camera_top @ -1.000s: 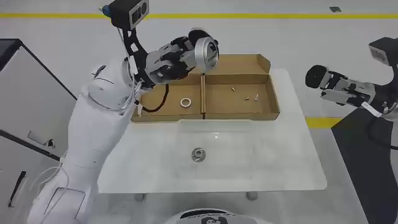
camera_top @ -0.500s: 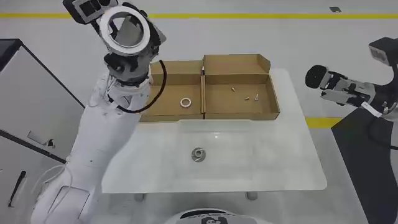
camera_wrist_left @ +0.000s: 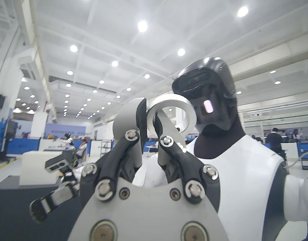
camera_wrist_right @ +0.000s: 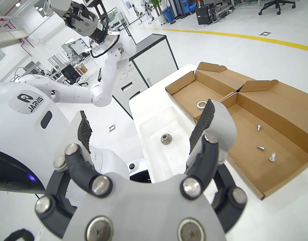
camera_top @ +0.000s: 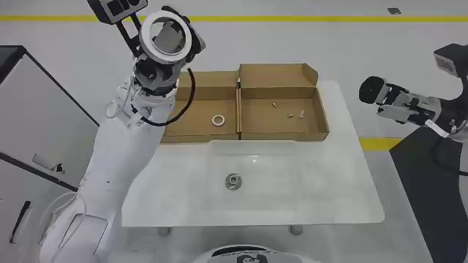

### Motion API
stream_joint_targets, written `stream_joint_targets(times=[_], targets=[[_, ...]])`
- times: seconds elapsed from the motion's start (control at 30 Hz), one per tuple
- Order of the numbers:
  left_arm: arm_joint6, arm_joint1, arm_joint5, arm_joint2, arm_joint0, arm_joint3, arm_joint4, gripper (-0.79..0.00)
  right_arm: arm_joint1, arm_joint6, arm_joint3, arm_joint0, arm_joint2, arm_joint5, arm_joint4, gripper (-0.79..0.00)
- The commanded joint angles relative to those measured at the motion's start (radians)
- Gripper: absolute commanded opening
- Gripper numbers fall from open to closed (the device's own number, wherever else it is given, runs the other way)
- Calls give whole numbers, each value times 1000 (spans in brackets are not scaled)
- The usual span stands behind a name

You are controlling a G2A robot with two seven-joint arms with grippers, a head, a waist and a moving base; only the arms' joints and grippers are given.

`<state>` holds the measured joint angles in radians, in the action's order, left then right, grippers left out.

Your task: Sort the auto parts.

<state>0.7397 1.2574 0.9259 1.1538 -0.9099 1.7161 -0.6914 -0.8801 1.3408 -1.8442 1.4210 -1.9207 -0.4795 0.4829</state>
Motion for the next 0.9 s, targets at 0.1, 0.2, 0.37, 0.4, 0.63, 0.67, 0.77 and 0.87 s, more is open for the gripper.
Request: stream_joint_targets(times=[0.1,0.2,0.37,0.4,0.63,0.67,0.77,0.87], targets=[[-46,1,-71,13,-13,38,186,-785,0,0,0,0,0,0,0,0],[-65,3,-78,12,-21,59,220,-785,0,0,0,0,0,0,0,0],[-102,9,-25,-4,-34,88,122,-785,0,0,0,0,0,0,0,0],[-103,10,-9,-7,-35,86,86,-785,0,0,0,0,0,0,0,0],[-36,12,30,-20,-17,72,-79,-785,0,0,0,0,0,0,0,0],[-26,12,30,-20,-15,72,-87,-785,0,0,0,0,0,0,0,0],[-2,13,27,-19,-11,67,-103,-785,0,0,0,0,0,0,0,0],[13,14,27,-16,-10,63,-108,-785,0,0,0,0,0,0,0,0]])
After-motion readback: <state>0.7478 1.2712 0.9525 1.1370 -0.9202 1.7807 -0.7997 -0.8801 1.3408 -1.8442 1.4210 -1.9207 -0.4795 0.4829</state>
